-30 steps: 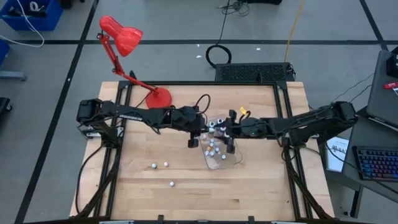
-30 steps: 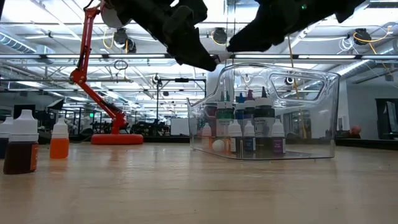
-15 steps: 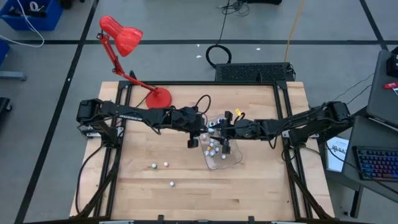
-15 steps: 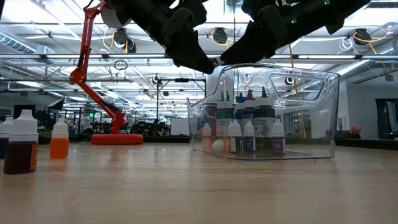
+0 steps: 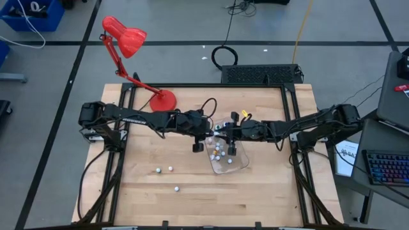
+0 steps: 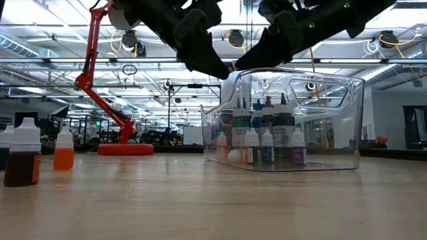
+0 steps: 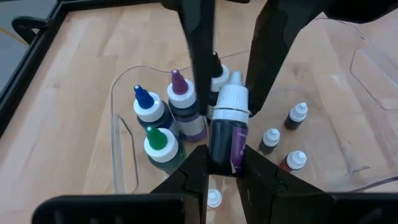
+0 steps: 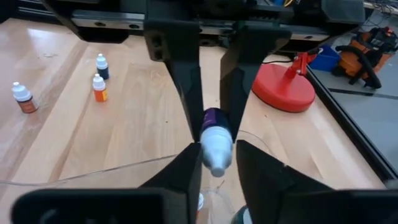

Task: Pick & Place food coloring
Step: Put the purple food coloring bottle into the transparent container

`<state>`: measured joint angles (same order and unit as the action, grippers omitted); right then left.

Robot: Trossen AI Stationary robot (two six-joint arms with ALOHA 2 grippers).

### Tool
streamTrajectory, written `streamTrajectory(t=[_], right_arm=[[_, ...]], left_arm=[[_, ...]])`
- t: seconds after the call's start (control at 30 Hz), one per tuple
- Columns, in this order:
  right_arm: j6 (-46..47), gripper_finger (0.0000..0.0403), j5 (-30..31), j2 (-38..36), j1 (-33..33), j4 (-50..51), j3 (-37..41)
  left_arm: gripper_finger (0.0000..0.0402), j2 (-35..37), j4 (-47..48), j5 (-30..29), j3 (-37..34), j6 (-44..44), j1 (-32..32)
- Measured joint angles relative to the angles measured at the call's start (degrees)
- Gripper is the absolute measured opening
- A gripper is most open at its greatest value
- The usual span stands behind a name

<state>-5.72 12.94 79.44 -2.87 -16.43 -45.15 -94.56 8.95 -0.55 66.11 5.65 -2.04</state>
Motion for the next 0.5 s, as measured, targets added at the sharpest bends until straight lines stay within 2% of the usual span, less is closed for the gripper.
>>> streamTrajectory(t=[0.17, 0.3, 0.37, 0.5], right_arm=[[-1.35, 0.0044, -0.15, 0.00, 0.12, 0.46, 0.00], [-3.22, 0.0038, 0.43, -0.80, -0.76, 2.17, -0.02], [-3.27, 0.0038, 0.55, -1.94, -1.60, 6.54, -1.49], [-1.05, 0.0038, 0.64, -3.08, -3.91, 25.16, -9.07]], left_arm=[[0.0063, -0.02, 0.02, -0.12, 0.00, -0.01, -0.02], [0.0066, -0.09, -0.38, 0.12, -0.01, 1.33, 0.00], [0.0091, 0.02, -0.70, 0.79, 0.00, 1.63, 0.08], [0.0158, 1.04, -0.69, 0.99, -0.02, 2.20, 0.11]])
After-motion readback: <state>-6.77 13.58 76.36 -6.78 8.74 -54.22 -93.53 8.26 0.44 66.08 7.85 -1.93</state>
